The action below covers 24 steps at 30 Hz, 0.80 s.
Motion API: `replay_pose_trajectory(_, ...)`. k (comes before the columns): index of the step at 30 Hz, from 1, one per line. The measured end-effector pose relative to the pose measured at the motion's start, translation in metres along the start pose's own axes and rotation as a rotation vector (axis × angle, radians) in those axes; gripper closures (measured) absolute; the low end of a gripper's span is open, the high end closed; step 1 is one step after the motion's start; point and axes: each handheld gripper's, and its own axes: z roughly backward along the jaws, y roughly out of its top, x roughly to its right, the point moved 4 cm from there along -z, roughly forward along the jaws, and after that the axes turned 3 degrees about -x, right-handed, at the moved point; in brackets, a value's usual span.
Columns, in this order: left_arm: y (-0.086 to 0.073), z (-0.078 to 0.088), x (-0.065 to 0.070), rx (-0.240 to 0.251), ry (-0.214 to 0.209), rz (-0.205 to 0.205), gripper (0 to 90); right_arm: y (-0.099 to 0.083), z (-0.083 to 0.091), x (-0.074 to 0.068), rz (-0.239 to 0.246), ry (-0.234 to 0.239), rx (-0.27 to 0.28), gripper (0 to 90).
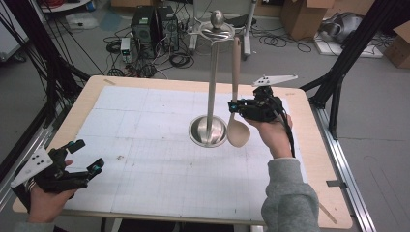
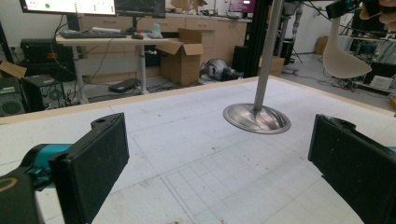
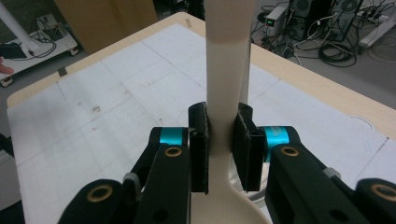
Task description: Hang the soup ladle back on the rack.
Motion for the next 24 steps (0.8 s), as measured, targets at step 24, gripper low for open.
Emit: replay_pose_trajectory(24,0.001,-0.003,0.001,0.005,-0.006,0.002,5.6,0.002,-0.009,-0.007,0.037,-0.103,0.062,48.6)
